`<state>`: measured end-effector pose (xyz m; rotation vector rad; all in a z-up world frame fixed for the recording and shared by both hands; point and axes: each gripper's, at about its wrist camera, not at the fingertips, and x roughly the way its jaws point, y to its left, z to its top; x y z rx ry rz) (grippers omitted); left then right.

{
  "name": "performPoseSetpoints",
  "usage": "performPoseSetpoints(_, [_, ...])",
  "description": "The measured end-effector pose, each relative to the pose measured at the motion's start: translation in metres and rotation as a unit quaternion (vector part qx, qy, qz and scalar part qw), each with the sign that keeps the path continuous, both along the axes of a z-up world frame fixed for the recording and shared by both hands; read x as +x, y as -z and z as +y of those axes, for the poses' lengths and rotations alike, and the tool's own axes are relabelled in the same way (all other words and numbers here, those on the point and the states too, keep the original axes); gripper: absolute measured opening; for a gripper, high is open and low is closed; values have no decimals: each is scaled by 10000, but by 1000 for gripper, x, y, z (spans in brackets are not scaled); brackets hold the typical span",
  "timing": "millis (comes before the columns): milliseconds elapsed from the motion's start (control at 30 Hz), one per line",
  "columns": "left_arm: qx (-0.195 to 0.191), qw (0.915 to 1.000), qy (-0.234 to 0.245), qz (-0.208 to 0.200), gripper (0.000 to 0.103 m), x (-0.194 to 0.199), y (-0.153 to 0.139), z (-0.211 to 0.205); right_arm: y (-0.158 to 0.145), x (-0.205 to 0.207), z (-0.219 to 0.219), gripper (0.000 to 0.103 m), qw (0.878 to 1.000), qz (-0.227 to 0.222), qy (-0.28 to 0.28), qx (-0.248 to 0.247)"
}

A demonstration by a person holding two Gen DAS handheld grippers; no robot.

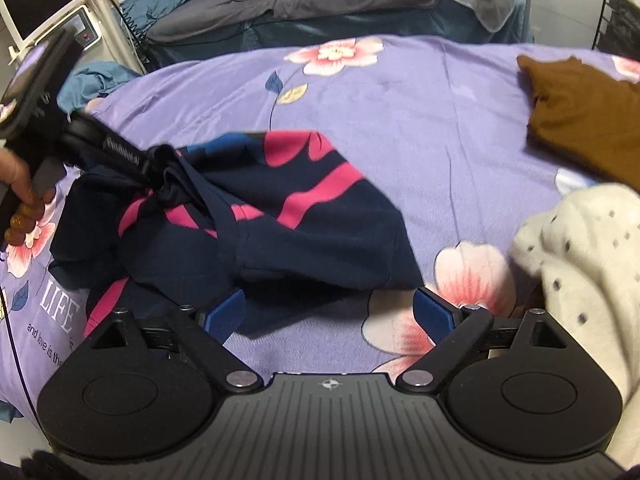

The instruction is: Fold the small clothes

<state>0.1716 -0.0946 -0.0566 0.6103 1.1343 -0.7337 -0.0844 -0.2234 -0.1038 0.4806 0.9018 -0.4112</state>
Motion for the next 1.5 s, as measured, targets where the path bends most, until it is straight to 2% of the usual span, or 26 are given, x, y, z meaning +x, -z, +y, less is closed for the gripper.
performPoseSetpoints(67, [-17, 9996, 191, 191, 103, -6, 3, -5, 3, 1, 1, 88, 10000, 13, -4, 16])
performPoseSetpoints(133, [121, 9992, 353, 151, 90, -14, 5, -11, 5, 2, 2, 73, 10000, -35, -68, 12])
performPoseSetpoints(167, [164, 9990, 412, 99, 89, -18, 5, -13, 6, 4, 2, 60, 9999, -38, -122, 26])
performPoseSetpoints(233, [223, 9986, 470, 48, 89, -22, 5, -15, 9, 8, 2, 46, 9998, 32, -201, 53])
performPoseSetpoints(300, [166, 9990, 414, 78, 82, -23, 2, -14, 10, 13, 1, 13, 9995, 108, -274, 65])
performPoseSetpoints(367, [22, 9994, 311, 114, 77, -20, -4, -10, 7, 13, 1, 4, 9992, 57, -376, 79])
performPoseSetpoints(433, [-178, 9994, 226, 185, 70, -18, -13, -4, -2, 9, -1, 4, 9992, -155, -366, 55])
performPoseSetpoints(600, [-877, 9950, -243, 410, 65, -4, -36, 15, -23, 0, -19, 4, 9986, -421, -148, 301])
performPoseSetpoints(667, [-1074, 9924, -329, 500, 64, 2, -40, 21, -29, 0, -25, 11, 9985, -446, -89, 311])
performPoseSetpoints(700, [-1119, 9918, -329, 514, 63, 4, -40, 22, -32, 0, -28, 32, 9985, -442, -29, 309])
performPoseSetpoints(733, [-1149, 9914, -332, 523, 62, 5, -39, 24, -33, -1, -31, 45, 9984, -450, 22, 349])
performPoseSetpoints(767, [-1180, 9909, -342, 545, 61, 7, -38, 26, -35, -2, -33, 65, 9980, -492, 56, 388])
performPoseSetpoints(800, [-1223, 9901, -363, 579, 60, 8, -37, 27, -36, -4, -34, 74, 9977, -549, 85, 390])
performPoseSetpoints(867, [-1320, 9883, -404, 653, 60, 11, -34, 30, -37, -6, -31, 74, 9978, -570, -13, 351])
performPoseSetpoints(933, [-1394, 9870, -404, 698, 58, 13, -33, 33, -35, -3, -23, 73, 9981, -448, -354, 221])
performPoseSetpoints(1033, [-1471, 9856, -383, 746, 57, 15, -33, 38, -30, 6, 2, 74, 9928, -282, -1069, -458])
performPoseSetpoints(1100, [-1480, 9850, -370, 804, 58, 17, -33, 41, -21, 18, 25, 74, 9781, -83, -1649, -1266])
performPoseSetpoints(1167, [-1485, 9845, -324, 871, 58, 17, -33, 45, -4, 35, 45, 70, 9550, 342, -2202, -1960])
performPoseSetpoints(1233, [-1488, 9852, -168, 836, 58, 15, -34, 51, 14, 50, 56, 56, 9358, 803, -2402, -2452])
performPoseSetpoints(1267, [-1453, 9860, -70, 818, 60, 13, -35, 56, 19, 55, 57, 46, 9313, 931, -2414, -2563])
performPoseSetpoints(1300, [-1386, 9874, 39, 756, 72, 10, -35, 61, 21, 58, 56, 37, 9306, 993, -2391, -2588])
performPoseSetpoints(1333, [-1289, 9895, 150, 635, 94, 6, -35, 68, 20, 60, 54, 31, 9333, 1001, -2335, -2537])
performPoseSetpoints(1367, [-1189, 9915, 244, 469, 100, 1, -35, 75, 18, 60, 50, 23, 9384, 963, -2225, -2462])
performPoseSetpoints(1433, [-983, 9940, 460, -117, 103, -15, -36, 90, 13, 60, 38, 16, 9531, 887, -1867, -2212])
performPoseSetpoints(1467, [-960, 9929, 646, -283, 103, -24, -36, 96, 11, 59, 32, 9, 9618, 864, -1672, -1990])
performPoseSetpoints(1500, [-933, 9916, 832, -322, 103, -32, -34, 99, 9, 59, 24, 8, 9703, 832, -1486, -1718])
